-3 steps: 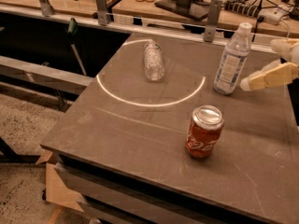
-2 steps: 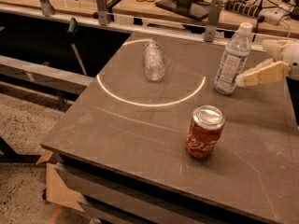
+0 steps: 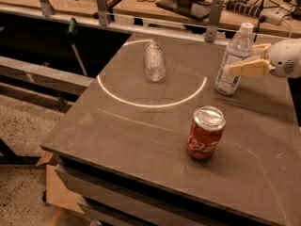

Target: Knock blue plastic bottle over

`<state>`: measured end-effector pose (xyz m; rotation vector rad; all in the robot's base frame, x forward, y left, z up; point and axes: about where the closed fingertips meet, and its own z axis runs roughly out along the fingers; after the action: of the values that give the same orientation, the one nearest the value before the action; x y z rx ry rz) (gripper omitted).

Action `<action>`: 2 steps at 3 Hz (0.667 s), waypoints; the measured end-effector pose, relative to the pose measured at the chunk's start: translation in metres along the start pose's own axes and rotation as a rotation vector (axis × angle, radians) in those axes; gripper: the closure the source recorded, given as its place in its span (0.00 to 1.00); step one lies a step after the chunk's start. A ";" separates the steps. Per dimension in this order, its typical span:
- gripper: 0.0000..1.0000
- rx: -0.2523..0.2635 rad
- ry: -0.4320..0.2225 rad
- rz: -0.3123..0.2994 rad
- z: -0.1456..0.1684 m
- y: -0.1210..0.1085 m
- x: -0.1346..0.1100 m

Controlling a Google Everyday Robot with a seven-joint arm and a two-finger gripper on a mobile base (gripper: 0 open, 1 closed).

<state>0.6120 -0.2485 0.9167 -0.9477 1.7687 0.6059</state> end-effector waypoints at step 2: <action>0.87 -0.033 0.124 -0.139 0.017 0.016 -0.042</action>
Offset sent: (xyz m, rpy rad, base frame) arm 0.0009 0.0588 0.0807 -0.3690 -0.0763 0.1337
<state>0.6161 -0.2132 0.9494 -1.1419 1.7881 0.4983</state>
